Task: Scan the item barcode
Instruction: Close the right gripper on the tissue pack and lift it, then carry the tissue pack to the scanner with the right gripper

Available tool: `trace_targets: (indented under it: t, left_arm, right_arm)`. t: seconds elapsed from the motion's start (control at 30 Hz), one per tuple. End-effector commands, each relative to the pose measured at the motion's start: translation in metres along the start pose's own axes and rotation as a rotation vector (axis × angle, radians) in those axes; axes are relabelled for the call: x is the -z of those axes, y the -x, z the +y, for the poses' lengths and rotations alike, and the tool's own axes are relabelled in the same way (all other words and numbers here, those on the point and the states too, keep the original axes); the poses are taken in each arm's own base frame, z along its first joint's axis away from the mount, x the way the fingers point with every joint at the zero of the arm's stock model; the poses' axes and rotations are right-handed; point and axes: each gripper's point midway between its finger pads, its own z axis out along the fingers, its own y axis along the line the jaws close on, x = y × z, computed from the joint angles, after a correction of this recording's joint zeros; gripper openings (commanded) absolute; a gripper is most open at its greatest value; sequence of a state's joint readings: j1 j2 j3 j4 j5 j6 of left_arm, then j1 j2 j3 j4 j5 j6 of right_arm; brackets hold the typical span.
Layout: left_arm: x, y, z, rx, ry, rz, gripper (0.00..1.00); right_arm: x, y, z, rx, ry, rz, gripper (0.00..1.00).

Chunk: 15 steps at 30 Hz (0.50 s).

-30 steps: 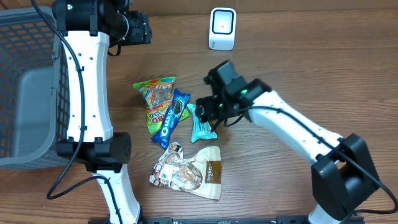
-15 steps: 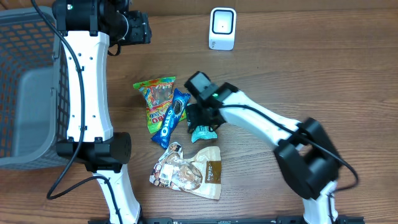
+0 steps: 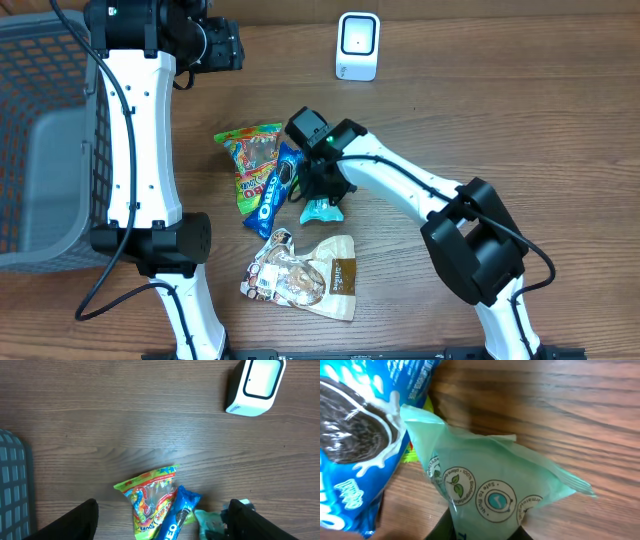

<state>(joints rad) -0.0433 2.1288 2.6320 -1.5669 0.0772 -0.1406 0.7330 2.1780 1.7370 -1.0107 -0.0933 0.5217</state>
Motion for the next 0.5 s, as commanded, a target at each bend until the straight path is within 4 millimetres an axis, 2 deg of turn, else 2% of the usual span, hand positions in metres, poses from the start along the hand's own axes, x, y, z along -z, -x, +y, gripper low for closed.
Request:
trace_targets:
  t: [0.0, 0.1, 0.13, 0.2, 0.3, 0.47]
  left_arm:
    - [-0.003, 0.002, 0.003, 0.012, 0.011, 0.000, 0.74]
    - [-0.003, 0.002, 0.003, 0.012, 0.012, 0.000, 0.74]
    - [-0.003, 0.001, 0.003, 0.013, 0.011, 0.001, 0.75]
    - [-0.003, 0.001, 0.003, 0.013, 0.011, 0.002, 0.76]
    - [-0.003, 0.001, 0.003, 0.013, 0.011, 0.002, 0.77]
    - [-0.003, 0.001, 0.003, 0.013, 0.009, 0.002, 0.81]
  right_arm:
    - [0.040, 0.024, 0.013, 0.021, 0.102, -0.048, 0.10]
    - [0.071, 0.028, 0.027, 0.070, 0.274, -0.007, 0.10]
    - [0.090, 0.031, 0.033, 0.088, 0.389, 0.017, 0.10]
    - [0.117, 0.037, 0.033, 0.093, 0.557, 0.053, 0.10]
    - [0.149, 0.044, 0.021, 0.058, 0.777, 0.097, 0.11]
    - [0.191, 0.055, -0.016, -0.001, 1.013, 0.104, 0.10]
